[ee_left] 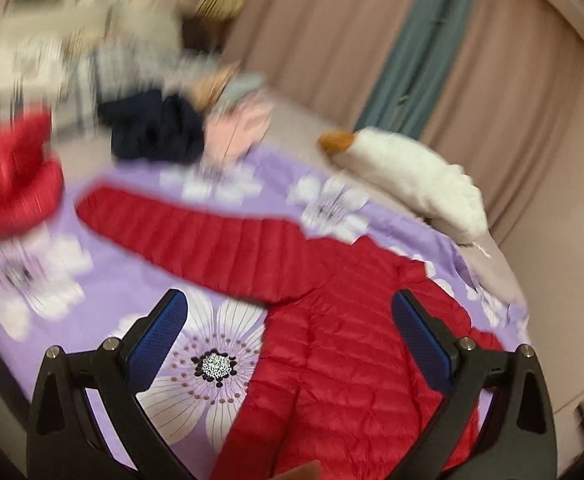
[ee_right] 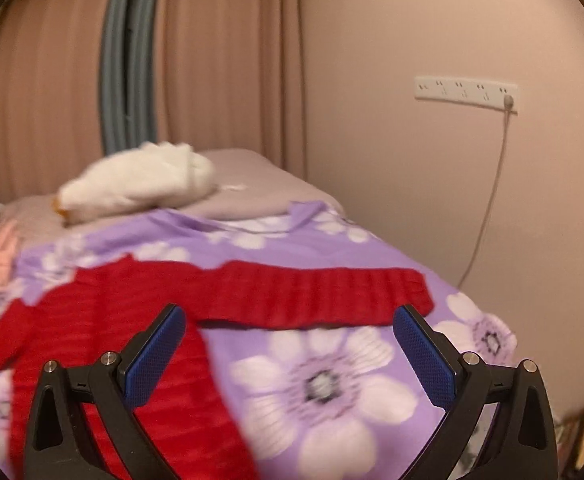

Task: Fold large clothes
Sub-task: 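Lower both tools and grasp each red jacket sleeve cuff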

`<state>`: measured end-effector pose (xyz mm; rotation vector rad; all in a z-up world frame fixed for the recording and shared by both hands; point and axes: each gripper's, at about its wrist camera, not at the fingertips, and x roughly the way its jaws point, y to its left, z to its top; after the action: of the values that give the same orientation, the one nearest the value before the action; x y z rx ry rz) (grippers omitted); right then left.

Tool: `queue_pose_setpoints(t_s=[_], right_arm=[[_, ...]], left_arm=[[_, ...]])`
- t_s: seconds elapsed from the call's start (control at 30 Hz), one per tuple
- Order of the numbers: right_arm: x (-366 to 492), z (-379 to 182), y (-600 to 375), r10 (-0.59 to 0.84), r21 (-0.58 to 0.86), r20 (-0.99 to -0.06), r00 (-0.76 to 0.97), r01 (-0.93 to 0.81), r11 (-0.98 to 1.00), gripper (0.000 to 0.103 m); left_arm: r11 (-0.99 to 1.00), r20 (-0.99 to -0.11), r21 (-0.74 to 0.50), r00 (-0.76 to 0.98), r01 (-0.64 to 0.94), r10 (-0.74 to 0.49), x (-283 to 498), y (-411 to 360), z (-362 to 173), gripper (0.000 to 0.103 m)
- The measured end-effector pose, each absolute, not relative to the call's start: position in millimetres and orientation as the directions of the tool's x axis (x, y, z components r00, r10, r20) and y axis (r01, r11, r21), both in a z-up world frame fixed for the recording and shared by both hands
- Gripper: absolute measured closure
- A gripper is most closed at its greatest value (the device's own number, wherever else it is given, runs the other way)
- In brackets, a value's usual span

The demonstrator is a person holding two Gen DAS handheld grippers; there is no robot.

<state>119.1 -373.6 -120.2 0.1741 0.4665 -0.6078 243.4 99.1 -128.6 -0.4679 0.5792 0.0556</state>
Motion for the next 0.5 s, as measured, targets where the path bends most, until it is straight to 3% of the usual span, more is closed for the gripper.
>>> queue_pose_setpoints(t_s=[0.1, 0.17, 0.33, 0.5], right_arm=[[137.2, -141.2, -424.6, -0.504, 0.033, -0.543, 0.672, 0.617, 0.786, 0.0], [145.9, -160.2, -464.0, -0.485, 0.083, -0.603, 0.634, 0.654, 0.752, 0.0], [151.9, -201.4, -533.5, -0.389, 0.265, -0.699, 0.6, 0.723, 0.638, 0.0], [165.8, -223.9, -560.2, -0.398, 0.233, -0.759, 0.515, 0.786, 0.573, 0.0]], left_arm=[[0.793, -0.551, -0.559, 0.823, -0.243, -0.136, 281.7, 148.0, -166.6, 0.01], [0.713, -0.586, -0.631, 0.79, -0.306, -0.18, 307.8, 181.0, -194.9, 0.01], [0.686, -0.695, -0.555, 0.715, -0.471, -0.072, 345.5, 224.3, -228.7, 0.011], [0.687, -0.729, -0.532, 0.68, -0.495, -0.075, 377.8, 239.4, -255.7, 0.015]])
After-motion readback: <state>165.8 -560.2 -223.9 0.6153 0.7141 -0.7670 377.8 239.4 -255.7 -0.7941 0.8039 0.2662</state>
